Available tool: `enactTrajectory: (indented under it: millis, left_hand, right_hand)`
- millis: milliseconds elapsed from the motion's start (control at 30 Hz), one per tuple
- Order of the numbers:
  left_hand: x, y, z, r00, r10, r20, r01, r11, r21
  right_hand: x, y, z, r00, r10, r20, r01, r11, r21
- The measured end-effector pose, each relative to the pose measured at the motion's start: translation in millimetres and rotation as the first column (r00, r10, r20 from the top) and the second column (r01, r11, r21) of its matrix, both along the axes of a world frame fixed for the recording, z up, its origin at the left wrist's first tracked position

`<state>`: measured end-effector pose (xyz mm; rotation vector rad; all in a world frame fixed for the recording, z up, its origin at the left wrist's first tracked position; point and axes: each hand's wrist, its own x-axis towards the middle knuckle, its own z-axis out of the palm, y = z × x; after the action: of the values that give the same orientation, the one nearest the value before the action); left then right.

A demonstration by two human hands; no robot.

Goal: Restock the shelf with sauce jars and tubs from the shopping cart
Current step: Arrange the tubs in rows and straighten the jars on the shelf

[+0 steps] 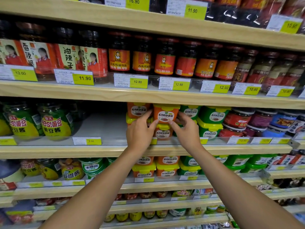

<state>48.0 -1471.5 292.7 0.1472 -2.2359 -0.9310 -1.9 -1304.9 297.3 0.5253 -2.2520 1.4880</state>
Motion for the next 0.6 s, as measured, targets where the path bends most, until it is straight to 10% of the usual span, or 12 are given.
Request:
enactTrajectory:
  millis: [600]
  left_hand:
    - [-8.4, 1.0, 6.5, 0.998, 0.064, -0.019, -0.065, 0.995, -0.070]
  right_hand:
    - [-8.0, -6.6, 2.0, 0.997, -0.071, 0.000, 0.071, 0.997, -0.010]
